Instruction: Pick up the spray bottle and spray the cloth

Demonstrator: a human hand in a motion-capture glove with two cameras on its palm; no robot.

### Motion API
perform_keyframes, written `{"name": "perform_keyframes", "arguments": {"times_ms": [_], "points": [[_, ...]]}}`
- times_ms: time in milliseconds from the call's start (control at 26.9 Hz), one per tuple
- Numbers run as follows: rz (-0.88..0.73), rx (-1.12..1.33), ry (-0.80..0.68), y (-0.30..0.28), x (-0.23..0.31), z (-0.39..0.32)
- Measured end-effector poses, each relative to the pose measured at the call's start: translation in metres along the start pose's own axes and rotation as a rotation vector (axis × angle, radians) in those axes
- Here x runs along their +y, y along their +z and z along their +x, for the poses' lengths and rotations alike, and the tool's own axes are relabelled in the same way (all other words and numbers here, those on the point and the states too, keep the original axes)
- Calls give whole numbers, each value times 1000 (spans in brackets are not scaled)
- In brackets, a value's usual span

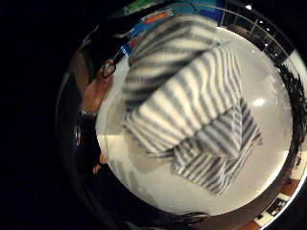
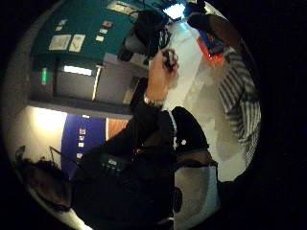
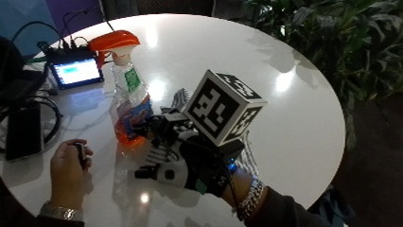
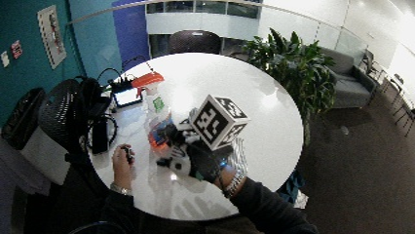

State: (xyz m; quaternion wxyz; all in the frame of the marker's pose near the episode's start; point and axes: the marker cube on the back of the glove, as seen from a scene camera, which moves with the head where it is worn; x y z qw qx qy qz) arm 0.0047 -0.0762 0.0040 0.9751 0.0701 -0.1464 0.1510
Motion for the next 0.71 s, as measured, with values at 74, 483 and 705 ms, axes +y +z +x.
{"name": "perform_keyframes", "arguments": {"times_ms": [74,483,705], "points": [[-35,14,-20,3,12,-3],[-175,190,-147,-4,63,-21],[-206,196,-173,2,67,-22]]}}
